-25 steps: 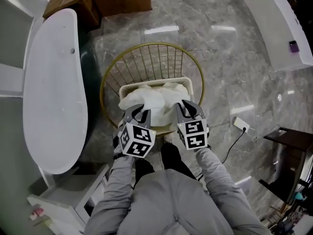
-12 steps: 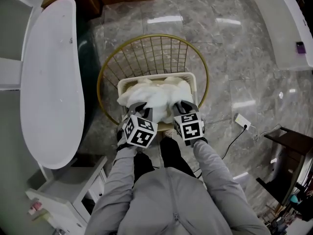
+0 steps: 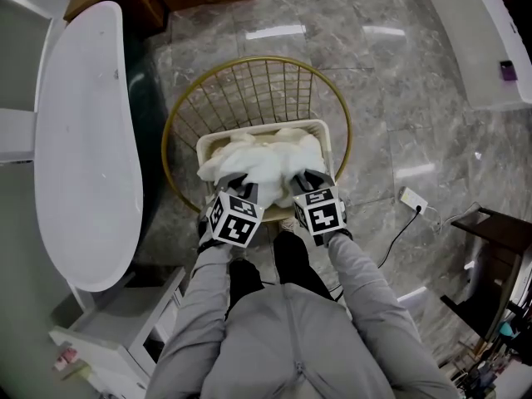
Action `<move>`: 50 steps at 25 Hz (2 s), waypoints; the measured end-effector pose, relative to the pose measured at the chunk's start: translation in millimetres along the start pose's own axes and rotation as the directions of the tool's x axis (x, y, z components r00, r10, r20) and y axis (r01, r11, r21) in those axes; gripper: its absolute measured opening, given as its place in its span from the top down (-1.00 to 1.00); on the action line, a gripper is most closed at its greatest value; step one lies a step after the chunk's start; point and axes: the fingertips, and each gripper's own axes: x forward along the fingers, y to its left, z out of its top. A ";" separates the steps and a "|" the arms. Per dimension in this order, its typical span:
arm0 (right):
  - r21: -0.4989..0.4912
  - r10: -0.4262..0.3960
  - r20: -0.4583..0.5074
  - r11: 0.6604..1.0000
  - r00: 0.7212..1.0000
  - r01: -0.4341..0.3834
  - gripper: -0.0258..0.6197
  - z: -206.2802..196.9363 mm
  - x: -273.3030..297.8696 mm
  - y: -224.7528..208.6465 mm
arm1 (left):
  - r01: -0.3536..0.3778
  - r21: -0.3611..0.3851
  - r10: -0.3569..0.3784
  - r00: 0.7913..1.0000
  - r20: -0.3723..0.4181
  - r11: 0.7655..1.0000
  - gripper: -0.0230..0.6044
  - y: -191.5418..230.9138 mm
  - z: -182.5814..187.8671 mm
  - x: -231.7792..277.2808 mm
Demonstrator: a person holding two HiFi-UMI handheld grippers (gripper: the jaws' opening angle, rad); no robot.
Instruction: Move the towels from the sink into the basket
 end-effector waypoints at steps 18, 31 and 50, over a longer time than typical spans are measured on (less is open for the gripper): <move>0.029 -0.032 0.029 0.999 0.999 0.031 0.58 4.7 -16.5 3.7 | 0.084 -0.025 -0.082 0.994 0.079 0.996 0.41 -13.5 5.8 -27.9; 0.055 -0.089 0.183 0.995 0.979 0.080 0.52 37.6 -75.2 15.5 | 0.065 -0.017 -0.062 0.986 0.155 0.998 0.38 -14.1 10.9 -71.1; 0.137 -0.189 0.548 0.981 0.815 0.135 0.53 107.6 -217.7 47.1 | -0.127 -0.040 0.131 0.871 0.474 0.991 0.38 15.8 57.2 -207.3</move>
